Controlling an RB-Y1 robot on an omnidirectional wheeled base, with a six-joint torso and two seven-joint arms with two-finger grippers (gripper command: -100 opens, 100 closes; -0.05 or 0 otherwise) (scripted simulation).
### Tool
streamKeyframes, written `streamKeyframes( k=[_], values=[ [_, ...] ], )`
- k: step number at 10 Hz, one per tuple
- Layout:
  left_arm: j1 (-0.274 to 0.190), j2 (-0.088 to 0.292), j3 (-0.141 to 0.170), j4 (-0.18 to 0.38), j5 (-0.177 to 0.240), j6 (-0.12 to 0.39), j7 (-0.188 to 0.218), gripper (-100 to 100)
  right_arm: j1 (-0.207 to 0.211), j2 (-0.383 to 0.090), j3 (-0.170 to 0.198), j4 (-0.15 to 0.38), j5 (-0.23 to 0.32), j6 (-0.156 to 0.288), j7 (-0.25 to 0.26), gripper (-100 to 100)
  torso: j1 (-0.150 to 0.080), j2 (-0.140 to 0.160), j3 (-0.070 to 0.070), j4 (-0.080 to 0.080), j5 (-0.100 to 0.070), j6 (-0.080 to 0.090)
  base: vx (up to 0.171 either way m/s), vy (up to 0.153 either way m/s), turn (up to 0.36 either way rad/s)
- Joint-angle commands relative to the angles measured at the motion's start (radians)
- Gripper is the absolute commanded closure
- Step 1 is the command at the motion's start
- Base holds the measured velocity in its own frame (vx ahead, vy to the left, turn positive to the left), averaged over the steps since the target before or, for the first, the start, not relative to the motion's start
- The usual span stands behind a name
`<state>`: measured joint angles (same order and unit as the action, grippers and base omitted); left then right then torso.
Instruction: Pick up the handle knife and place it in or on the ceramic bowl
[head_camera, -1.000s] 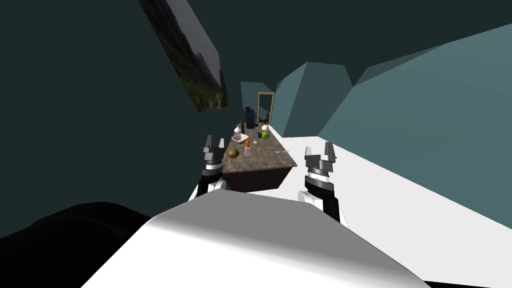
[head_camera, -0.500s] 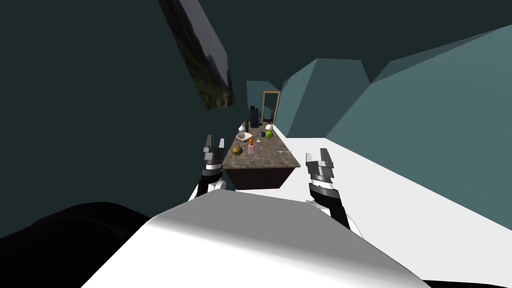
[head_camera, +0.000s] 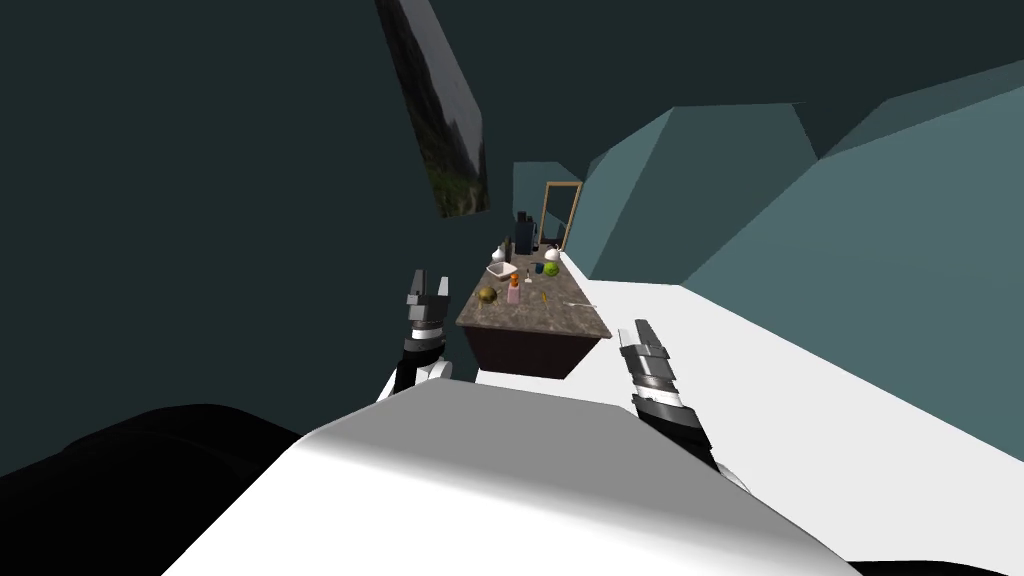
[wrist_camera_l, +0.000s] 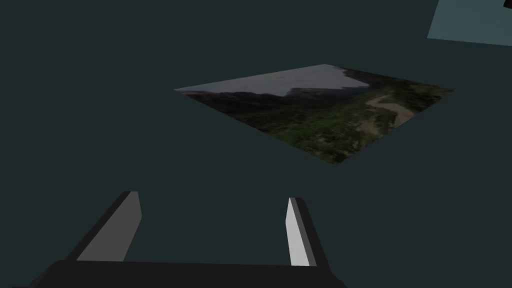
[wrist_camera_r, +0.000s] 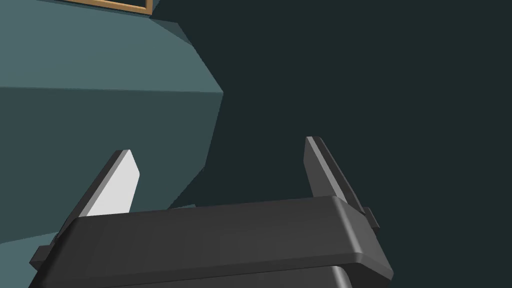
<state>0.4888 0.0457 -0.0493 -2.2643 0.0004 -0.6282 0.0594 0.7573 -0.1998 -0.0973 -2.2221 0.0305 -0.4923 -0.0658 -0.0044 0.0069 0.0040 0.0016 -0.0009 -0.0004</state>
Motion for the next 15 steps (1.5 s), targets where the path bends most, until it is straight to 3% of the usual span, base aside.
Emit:
streamKeyframes(
  k=[1,8,15],
  values=[
    [0.0,0.0,0.0,0.0,0.0,0.0,0.0,0,0.05,-0.032,-0.022,0.03,0.018,-0.005,0.035,-100,0.0,0.0,0.0,0.0,0.0,0.0,-0.108,-0.053,0.554],
    [0.001,0.0,0.0,0.0,0.0,0.0,0.0,0,0.2,-0.093,-0.072,0.107,0.054,-0.035,0.108,-100,0.004,-0.009,-0.005,-0.002,0.001,0.001,-0.016,-0.002,0.148],
    [0.001,0.0,0.0,0.0,0.0,0.0,0.0,0,0.2,-0.093,-0.072,0.107,0.054,-0.035,0.108,-100,0.002,-0.008,-0.004,-0.002,0.0,0.001,0.005,0.004,0.023]
  ],
)
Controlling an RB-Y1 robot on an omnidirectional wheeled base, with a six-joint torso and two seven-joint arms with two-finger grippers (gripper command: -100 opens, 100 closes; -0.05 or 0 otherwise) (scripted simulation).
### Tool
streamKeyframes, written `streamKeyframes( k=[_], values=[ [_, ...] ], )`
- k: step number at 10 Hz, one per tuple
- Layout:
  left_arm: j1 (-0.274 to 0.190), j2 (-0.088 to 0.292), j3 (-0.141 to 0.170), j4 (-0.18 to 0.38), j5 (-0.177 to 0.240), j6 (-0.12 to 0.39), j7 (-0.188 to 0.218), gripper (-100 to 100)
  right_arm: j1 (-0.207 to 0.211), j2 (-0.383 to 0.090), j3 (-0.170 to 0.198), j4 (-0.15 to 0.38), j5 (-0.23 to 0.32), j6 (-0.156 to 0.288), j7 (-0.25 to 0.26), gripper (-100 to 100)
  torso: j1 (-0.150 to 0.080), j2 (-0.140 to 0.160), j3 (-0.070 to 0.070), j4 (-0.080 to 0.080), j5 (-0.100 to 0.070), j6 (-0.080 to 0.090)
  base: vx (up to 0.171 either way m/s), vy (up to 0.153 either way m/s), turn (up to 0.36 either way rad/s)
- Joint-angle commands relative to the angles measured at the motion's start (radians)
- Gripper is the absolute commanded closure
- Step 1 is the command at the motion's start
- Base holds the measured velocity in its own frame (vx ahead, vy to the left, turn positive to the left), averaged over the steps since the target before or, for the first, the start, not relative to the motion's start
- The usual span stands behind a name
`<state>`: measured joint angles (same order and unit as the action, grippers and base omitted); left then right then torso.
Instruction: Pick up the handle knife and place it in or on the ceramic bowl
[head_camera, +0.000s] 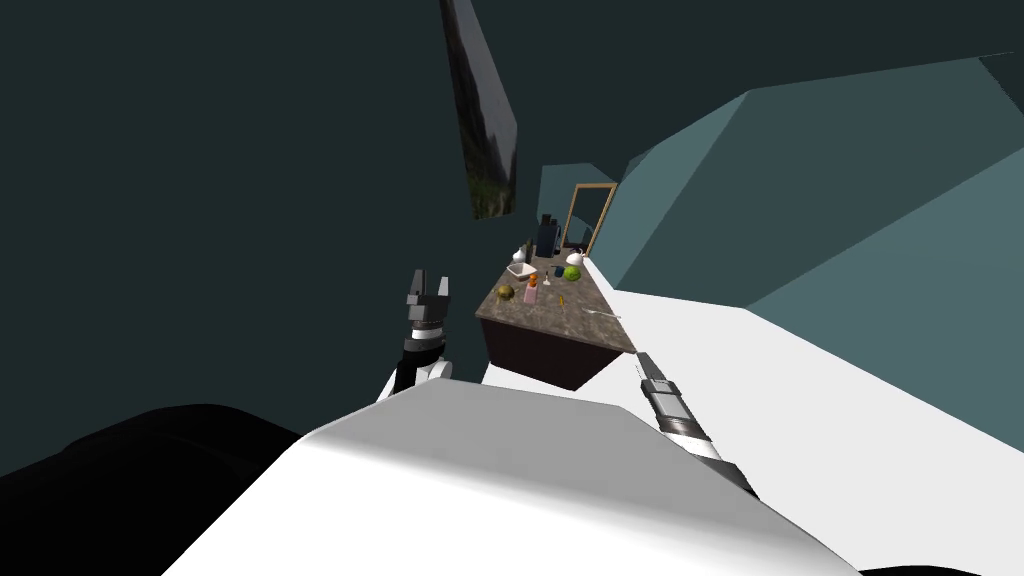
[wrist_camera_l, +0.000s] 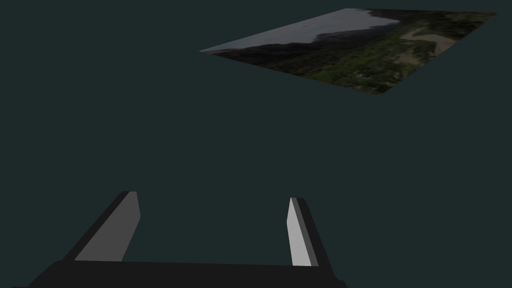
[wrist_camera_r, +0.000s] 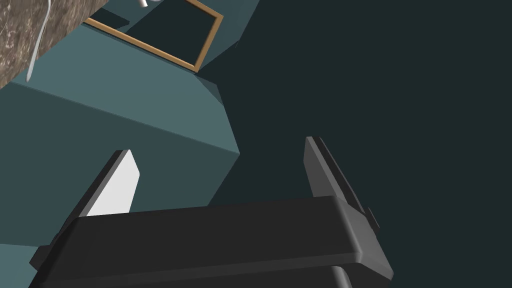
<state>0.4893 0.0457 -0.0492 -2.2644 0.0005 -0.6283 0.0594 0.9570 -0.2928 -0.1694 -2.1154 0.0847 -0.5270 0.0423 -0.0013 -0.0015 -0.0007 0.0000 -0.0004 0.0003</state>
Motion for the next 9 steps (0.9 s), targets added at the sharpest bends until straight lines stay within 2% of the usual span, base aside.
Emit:
streamKeyframes(
  k=[1,4,6,7,9],
  values=[
    [0.0,0.0,0.0,0.0,0.0,0.0,0.0,0,0.0,0.0,0.0,0.0,0.0,0.0,0.0,-100,0.0,0.0,0.0,0.0,0.0,0.0,-0.004,-0.006,-0.017],
    [0.0,0.0,0.0,0.0,0.0,0.0,0.0,0,-0.081,-0.07,-0.004,0.07,0.056,-0.026,-0.024,-100,-0.003,-0.001,-0.001,0.0,-0.001,0.0,0.016,-0.031,0.103],
    [0.0,0.0,0.0,0.0,0.0,0.0,0.0,0,-0.081,-0.07,-0.004,0.07,0.056,-0.026,-0.024,-100,-0.003,-0.001,-0.001,0.0,-0.001,0.0,0.004,-0.033,0.054],
    [0.0,0.0,0.0,0.0,0.0,0.0,0.0,0,-0.111,-0.096,-0.004,0.097,0.078,-0.036,-0.031,-100,-0.003,0.0,0.0,0.0,-0.001,0.0,0.0,-0.006,0.008],
    [0.0,0.0,0.0,0.0,0.0,0.0,0.0,0,-0.111,-0.096,-0.004,0.097,0.078,-0.036,-0.031,-100,-0.002,0.0,0.0,0.0,0.0,0.0,0.003,-0.017,0.034]
  ],
)
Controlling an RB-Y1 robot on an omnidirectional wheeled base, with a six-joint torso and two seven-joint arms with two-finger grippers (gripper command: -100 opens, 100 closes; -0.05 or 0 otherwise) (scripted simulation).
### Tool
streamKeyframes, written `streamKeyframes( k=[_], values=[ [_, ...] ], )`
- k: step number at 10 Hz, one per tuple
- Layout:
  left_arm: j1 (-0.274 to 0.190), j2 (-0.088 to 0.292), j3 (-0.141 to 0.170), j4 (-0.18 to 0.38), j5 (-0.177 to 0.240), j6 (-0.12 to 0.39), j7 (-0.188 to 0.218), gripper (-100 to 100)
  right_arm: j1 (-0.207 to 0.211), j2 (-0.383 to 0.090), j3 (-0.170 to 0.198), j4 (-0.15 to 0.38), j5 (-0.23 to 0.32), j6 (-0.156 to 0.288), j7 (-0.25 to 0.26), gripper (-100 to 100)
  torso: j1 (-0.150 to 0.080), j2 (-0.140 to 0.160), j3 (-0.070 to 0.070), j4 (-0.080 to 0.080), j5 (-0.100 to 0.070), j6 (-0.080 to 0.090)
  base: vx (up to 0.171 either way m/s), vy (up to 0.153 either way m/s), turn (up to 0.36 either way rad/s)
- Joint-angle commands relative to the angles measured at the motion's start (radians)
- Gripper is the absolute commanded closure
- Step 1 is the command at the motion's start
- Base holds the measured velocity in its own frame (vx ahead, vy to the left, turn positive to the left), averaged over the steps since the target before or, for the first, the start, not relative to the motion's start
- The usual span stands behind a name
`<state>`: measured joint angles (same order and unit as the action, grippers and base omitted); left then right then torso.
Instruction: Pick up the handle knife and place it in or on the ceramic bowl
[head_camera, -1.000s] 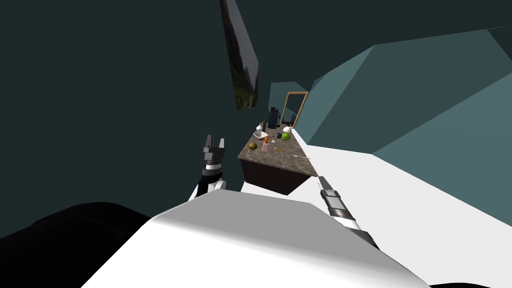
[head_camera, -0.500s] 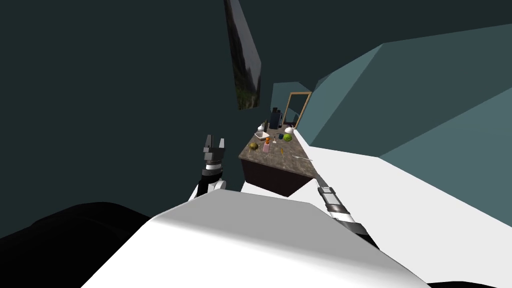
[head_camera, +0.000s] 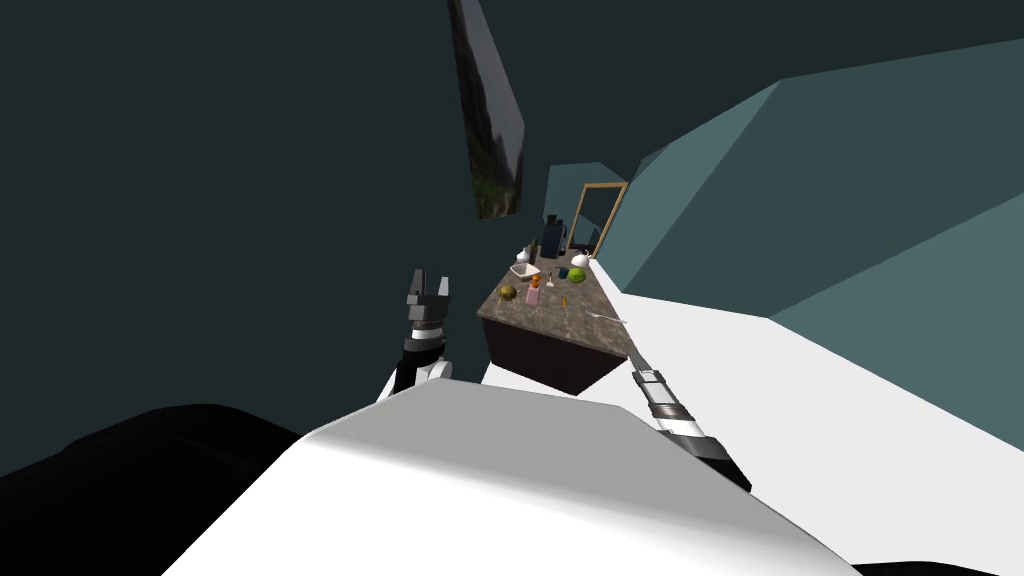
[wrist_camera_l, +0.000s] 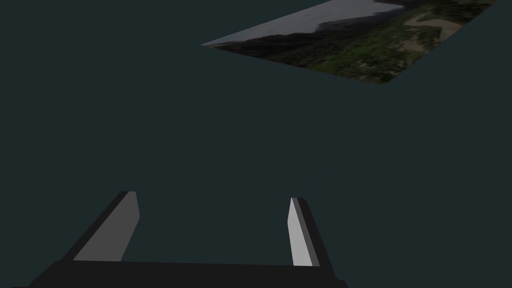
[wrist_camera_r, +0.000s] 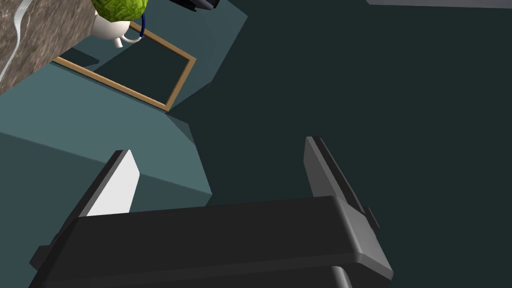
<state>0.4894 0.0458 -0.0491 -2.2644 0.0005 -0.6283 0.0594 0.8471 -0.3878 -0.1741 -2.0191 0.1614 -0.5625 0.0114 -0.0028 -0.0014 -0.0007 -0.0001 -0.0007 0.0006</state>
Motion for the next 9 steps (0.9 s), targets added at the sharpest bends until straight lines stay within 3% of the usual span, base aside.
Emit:
streamKeyframes(
  k=[1,7,9],
  values=[
    [0.0,0.0,0.0,0.0,0.0,0.0,0.0,0,-0.001,-0.001,0.0,0.001,0.001,0.0,0.0,-100,0.0,0.0,0.0,0.0,0.0,0.0,0.005,0.007,0.019],
    [0.0,0.0,0.0,0.0,0.0,0.0,0.0,0,-0.001,-0.001,0.0,0.001,0.001,0.0,0.0,-100,0.002,0.0,0.0,0.0,0.0,0.0,0.001,-0.003,0.006],
    [0.0,0.0,0.0,0.0,0.0,0.0,0.0,0,-0.01,-0.067,0.0,0.022,0.061,0.007,0.018,-100,0.002,-0.001,-0.001,0.0,0.001,0.0,0.025,0.034,0.096]
  ],
)
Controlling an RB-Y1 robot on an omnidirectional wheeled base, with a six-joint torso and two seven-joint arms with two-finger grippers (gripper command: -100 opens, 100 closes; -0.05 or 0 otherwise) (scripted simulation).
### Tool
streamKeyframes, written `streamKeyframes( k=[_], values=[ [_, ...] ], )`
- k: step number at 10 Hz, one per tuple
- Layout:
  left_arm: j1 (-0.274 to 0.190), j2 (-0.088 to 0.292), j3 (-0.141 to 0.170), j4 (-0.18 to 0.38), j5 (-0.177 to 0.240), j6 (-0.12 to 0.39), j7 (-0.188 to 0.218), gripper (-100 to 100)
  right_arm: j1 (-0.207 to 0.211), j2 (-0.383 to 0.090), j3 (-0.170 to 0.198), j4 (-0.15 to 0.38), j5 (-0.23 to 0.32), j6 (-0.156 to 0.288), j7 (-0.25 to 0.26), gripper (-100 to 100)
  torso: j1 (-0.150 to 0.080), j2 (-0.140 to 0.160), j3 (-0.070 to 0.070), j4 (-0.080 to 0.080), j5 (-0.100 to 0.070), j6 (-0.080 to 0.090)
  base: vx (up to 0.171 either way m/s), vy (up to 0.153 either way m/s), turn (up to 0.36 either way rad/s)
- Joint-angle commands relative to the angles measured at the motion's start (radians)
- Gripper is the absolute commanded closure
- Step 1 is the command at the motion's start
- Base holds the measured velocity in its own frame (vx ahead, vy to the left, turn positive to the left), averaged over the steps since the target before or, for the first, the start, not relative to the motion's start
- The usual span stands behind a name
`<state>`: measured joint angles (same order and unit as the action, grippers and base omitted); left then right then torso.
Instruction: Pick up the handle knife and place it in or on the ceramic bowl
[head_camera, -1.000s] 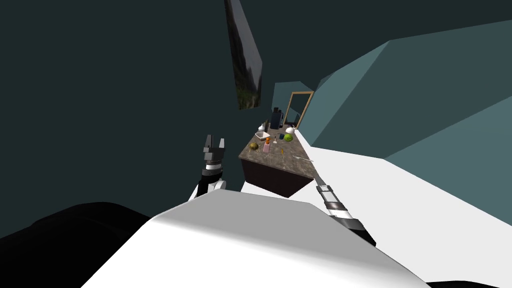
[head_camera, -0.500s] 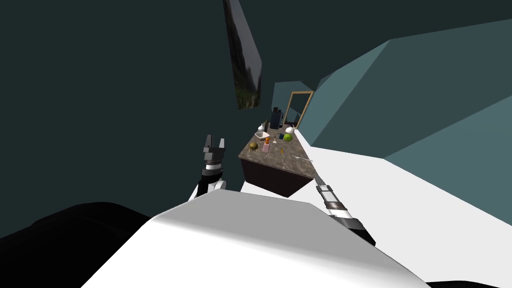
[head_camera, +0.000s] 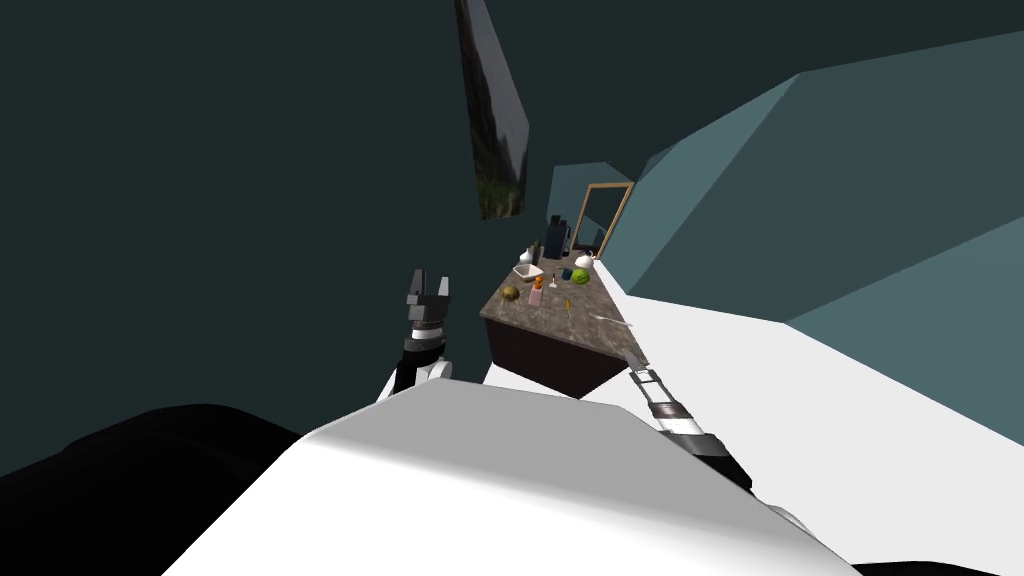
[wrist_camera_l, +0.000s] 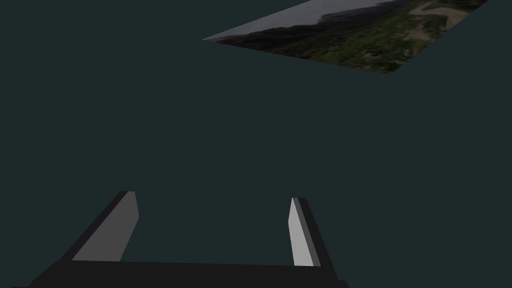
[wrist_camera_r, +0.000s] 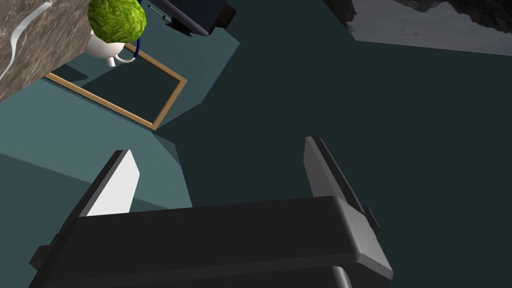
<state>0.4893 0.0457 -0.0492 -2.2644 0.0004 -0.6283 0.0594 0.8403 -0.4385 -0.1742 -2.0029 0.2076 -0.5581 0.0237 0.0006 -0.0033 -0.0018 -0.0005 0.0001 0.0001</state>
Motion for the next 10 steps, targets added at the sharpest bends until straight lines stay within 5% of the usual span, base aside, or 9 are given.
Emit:
streamKeyframes(
  k=[1,10],
  values=[
    [0.0,0.0,0.0,0.0,0.0,0.0,0.0,0,-0.004,-0.016,0.0,0.005,0.015,0.003,0.005,-100,0.0,0.0,0.0,0.0,0.0,0.0,0.021,0.029,0.082],
    [0.0,0.0,0.0,0.0,0.0,0.0,0.0,0,-0.007,-0.041,0.0,0.013,0.037,0.006,0.012,-100,-0.003,0.002,0.001,0.0,-0.001,0.001,0.002,0.002,0.011]
  ],
)
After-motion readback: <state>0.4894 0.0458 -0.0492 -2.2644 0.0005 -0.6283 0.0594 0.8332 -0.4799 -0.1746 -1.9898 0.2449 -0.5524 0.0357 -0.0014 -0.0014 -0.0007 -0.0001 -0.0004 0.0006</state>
